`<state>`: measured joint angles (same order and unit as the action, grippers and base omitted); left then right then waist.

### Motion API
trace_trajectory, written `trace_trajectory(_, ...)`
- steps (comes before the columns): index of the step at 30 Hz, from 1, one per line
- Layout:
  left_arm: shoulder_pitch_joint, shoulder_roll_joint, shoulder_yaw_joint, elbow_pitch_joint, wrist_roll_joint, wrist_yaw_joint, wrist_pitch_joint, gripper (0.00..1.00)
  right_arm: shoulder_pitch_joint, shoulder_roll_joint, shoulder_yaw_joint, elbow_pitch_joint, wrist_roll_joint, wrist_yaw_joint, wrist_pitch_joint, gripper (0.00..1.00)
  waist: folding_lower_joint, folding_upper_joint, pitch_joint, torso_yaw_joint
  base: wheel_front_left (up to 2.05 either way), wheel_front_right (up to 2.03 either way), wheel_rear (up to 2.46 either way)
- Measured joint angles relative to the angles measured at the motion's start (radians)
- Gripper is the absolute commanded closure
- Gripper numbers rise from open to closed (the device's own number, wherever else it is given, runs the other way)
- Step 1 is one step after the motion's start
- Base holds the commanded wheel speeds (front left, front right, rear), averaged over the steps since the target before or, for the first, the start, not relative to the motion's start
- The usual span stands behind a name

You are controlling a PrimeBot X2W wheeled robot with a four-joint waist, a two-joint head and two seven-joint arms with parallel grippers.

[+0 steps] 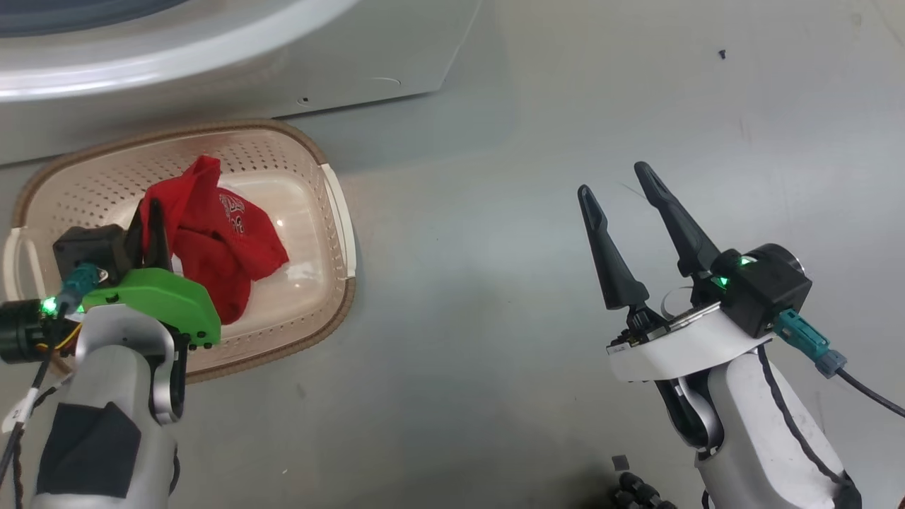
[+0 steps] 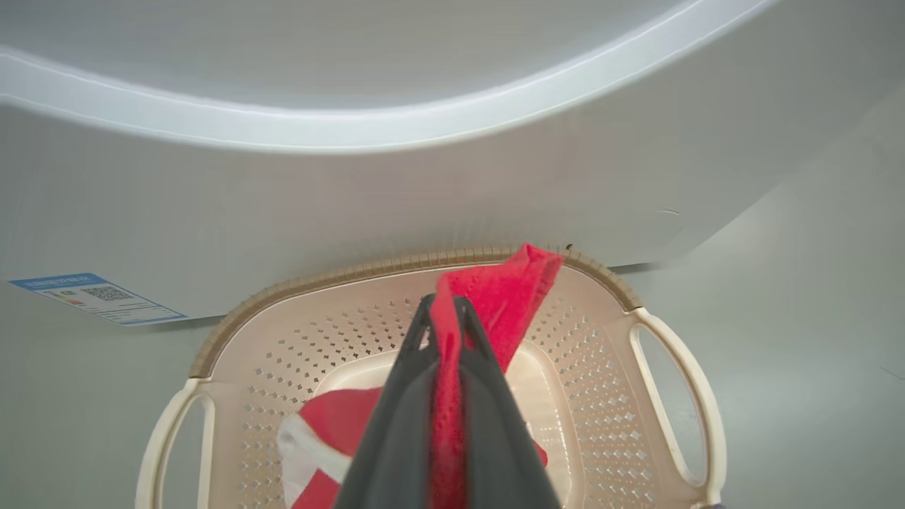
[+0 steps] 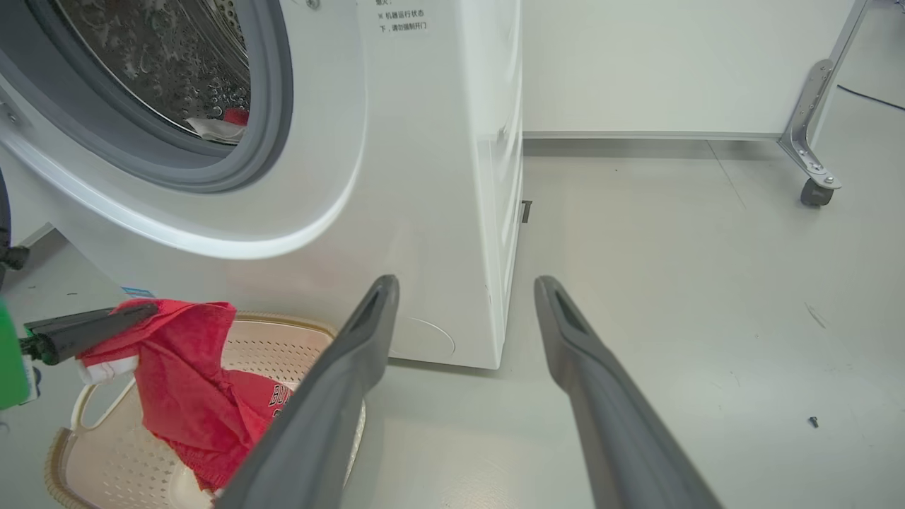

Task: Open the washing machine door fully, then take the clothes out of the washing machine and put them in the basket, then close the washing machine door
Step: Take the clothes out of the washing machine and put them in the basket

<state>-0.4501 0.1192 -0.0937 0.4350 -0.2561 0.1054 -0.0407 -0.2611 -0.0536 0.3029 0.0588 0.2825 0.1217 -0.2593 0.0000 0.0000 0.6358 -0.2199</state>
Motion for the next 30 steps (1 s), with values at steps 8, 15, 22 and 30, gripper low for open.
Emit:
trace_trajectory(8, -0.088, 0.021, 0.002, 0.114, -0.001, -0.024, 0.036, 1.00, -0.052, 0.002, 0.001, -0.018, 0.023, 0.000, 0.000, 0.00, 0.0000, 0.0000, 0.104, -0.030, 0.00, 0.00, 0.00)
trace_trajectory(15, -0.127, 0.023, 0.023, 0.230, -0.031, -0.041, 0.069, 1.00, -0.088, 0.004, 0.024, -0.019, 0.035, 0.000, 0.000, 0.00, 0.0000, 0.0000, 0.169, -0.045, 0.00, 0.00, 0.00)
trace_trajectory(22, -0.162, 0.025, 0.035, 0.312, -0.044, -0.042, 0.084, 1.00, -0.099, 0.004, 0.027, -0.018, 0.043, 0.000, 0.000, 0.00, 0.0000, 0.0000, 0.198, -0.060, 0.00, 0.00, 0.00)
trace_trajectory(30, -0.206, 0.016, 0.032, 0.371, -0.045, -0.054, 0.051, 0.76, -0.104, 0.004, 0.014, -0.001, 0.043, 0.000, 0.000, 0.00, 0.0001, 0.0000, 0.197, -0.053, 0.00, 0.00, 0.00)
